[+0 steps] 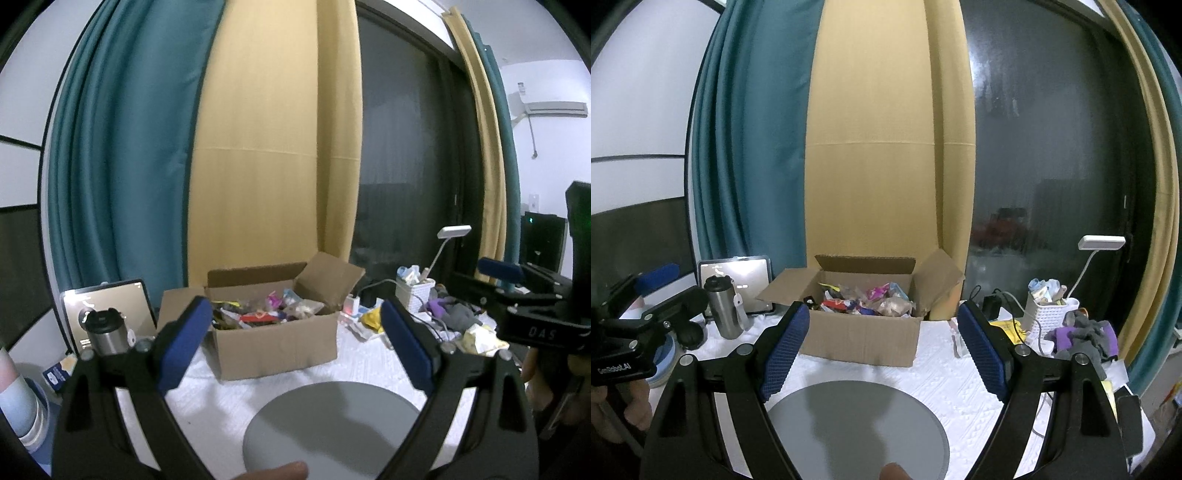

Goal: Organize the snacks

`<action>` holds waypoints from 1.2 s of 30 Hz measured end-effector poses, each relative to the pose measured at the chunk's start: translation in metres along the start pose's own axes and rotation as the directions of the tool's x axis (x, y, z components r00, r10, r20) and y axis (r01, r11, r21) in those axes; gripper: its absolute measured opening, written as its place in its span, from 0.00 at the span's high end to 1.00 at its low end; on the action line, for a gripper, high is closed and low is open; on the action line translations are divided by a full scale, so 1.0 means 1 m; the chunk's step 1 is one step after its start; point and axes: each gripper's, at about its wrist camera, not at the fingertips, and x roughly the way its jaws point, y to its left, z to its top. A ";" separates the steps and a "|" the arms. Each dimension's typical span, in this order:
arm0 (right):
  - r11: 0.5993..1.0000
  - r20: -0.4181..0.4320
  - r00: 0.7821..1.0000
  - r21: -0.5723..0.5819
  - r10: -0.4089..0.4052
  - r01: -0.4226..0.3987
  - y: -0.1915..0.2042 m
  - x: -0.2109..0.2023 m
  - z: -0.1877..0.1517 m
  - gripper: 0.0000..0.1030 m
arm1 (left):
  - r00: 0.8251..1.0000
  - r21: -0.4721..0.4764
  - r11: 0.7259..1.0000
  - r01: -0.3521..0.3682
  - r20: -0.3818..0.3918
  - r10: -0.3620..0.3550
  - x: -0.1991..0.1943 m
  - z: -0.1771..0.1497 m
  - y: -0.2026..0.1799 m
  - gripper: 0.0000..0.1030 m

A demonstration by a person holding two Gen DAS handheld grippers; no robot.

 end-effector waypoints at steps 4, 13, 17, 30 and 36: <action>1.000 -0.010 1.000 0.004 -0.010 0.010 -0.002 0.002 0.000 0.18 | 1.000 -0.014 1.000 0.000 0.003 0.000 -0.001 0.001 0.002 0.09; 1.000 -0.016 1.000 0.006 -0.012 0.012 -0.002 0.003 -0.002 0.18 | 1.000 -0.013 1.000 -0.002 -0.003 0.002 -0.001 -0.001 0.004 0.09; 1.000 -0.018 1.000 0.005 -0.012 0.013 -0.002 0.005 -0.003 0.18 | 1.000 -0.016 1.000 -0.008 -0.005 0.008 -0.001 -0.002 0.006 0.09; 1.000 -0.019 1.000 0.004 -0.012 0.012 -0.002 0.006 -0.004 0.18 | 1.000 -0.017 1.000 -0.009 -0.008 0.009 -0.001 -0.004 0.006 0.09; 1.000 -0.019 1.000 0.005 -0.012 0.012 -0.002 0.006 -0.004 0.18 | 1.000 -0.016 1.000 -0.011 -0.007 0.011 -0.001 -0.004 0.005 0.09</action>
